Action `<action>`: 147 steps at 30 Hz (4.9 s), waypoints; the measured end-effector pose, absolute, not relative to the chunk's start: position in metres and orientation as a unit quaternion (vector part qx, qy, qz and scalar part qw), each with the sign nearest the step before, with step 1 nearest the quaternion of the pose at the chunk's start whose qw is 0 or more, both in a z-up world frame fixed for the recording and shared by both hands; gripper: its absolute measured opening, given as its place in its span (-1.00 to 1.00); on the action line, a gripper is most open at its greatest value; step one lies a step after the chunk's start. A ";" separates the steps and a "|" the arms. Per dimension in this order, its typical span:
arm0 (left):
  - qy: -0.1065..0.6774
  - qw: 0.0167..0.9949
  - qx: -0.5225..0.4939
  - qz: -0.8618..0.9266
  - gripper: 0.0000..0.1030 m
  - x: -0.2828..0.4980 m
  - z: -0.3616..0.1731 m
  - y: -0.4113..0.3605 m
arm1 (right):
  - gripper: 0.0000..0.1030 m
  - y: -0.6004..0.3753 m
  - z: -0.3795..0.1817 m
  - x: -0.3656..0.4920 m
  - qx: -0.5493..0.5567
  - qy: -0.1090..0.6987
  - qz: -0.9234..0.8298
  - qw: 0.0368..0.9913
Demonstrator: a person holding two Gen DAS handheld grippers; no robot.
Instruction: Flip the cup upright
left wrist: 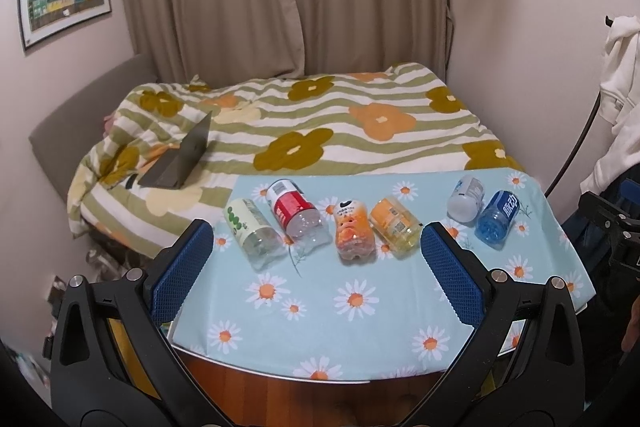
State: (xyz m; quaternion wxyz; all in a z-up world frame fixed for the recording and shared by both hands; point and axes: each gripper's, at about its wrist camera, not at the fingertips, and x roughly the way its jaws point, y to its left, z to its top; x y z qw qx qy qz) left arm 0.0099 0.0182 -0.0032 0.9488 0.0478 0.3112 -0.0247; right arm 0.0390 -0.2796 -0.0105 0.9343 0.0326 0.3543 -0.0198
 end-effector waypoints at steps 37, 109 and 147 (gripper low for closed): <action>0.312 0.948 0.050 -0.024 1.00 0.011 -0.001 0.018 | 1.00 -0.280 -0.005 0.037 0.036 0.349 -0.017 0.936; 0.611 0.784 0.031 -0.109 0.78 0.242 -0.212 -0.106 | 1.00 -0.336 -0.140 0.201 0.111 0.496 -0.074 0.858; 0.560 0.822 0.022 -0.099 0.40 0.102 -0.182 -0.102 | 1.00 -0.339 -0.116 0.105 0.077 0.458 0.002 0.885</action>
